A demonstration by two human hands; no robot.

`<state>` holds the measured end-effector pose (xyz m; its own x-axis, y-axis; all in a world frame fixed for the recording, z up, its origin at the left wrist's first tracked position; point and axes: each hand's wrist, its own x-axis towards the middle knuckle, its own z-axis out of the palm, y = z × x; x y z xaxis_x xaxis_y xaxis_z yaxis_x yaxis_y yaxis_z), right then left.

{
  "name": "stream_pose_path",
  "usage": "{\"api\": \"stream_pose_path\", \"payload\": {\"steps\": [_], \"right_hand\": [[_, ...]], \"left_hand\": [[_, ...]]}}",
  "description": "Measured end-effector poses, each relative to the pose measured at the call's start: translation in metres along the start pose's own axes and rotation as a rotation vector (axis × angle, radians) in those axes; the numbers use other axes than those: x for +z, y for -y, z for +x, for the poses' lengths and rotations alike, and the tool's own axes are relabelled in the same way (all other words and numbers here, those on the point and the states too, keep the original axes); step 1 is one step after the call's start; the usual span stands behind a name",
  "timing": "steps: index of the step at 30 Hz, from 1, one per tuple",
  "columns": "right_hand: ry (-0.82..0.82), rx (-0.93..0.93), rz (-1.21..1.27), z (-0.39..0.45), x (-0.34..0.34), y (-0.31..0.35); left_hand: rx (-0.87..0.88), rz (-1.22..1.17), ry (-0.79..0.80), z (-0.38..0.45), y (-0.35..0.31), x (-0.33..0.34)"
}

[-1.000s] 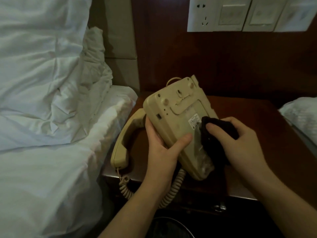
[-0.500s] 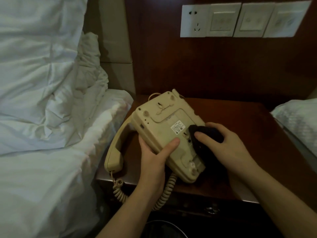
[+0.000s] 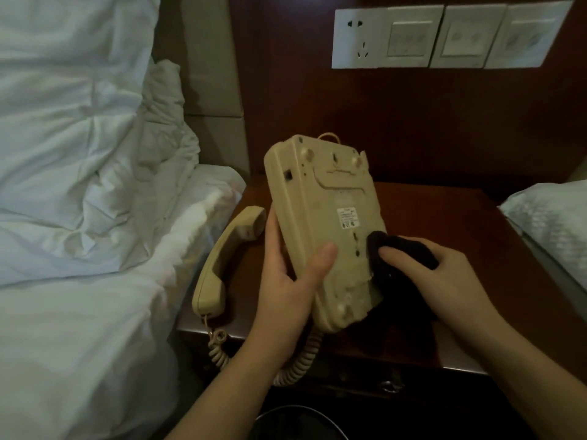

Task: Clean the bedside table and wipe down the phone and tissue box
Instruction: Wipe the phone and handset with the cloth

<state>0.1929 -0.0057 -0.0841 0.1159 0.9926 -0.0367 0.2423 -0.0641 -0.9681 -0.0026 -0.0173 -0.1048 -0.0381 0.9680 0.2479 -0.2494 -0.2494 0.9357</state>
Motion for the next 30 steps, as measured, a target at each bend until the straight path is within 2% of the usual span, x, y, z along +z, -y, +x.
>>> {"api": "stream_pose_path", "payload": {"steps": [3,5,8,11,13,15,18,24,30], "right_hand": [[0.003,-0.007,-0.046,-0.006,0.002,-0.001],[0.044,-0.002,-0.109,-0.009,0.006,-0.001],[0.052,-0.044,-0.355,-0.012,0.010,0.002],[-0.088,-0.268,-0.651,-0.019,0.012,0.006],[-0.107,-0.447,-0.505,-0.027,0.018,0.010],[0.033,-0.556,-0.374,-0.036,0.031,0.014],[0.184,-0.735,-0.609,-0.040,0.050,0.010],[0.262,-0.585,-0.822,-0.019,0.019,0.011],[0.202,-0.600,-0.743,-0.021,0.029,0.006]], "left_hand": [[-0.149,-0.160,-0.012,0.009,-0.003,-0.010],[-0.179,-0.177,-0.045,0.010,-0.001,-0.014],[-0.218,-0.221,-0.087,0.010,0.002,-0.017],[-0.255,-0.281,-0.095,0.013,0.004,-0.020],[-0.272,-0.308,-0.093,0.014,0.005,-0.020],[-0.283,-0.320,-0.077,0.015,0.005,-0.019],[-0.285,-0.311,-0.066,0.015,0.005,-0.018],[-0.318,-0.347,-0.079,0.013,0.005,-0.015],[-0.292,-0.328,-0.121,0.011,0.000,-0.013]]}}
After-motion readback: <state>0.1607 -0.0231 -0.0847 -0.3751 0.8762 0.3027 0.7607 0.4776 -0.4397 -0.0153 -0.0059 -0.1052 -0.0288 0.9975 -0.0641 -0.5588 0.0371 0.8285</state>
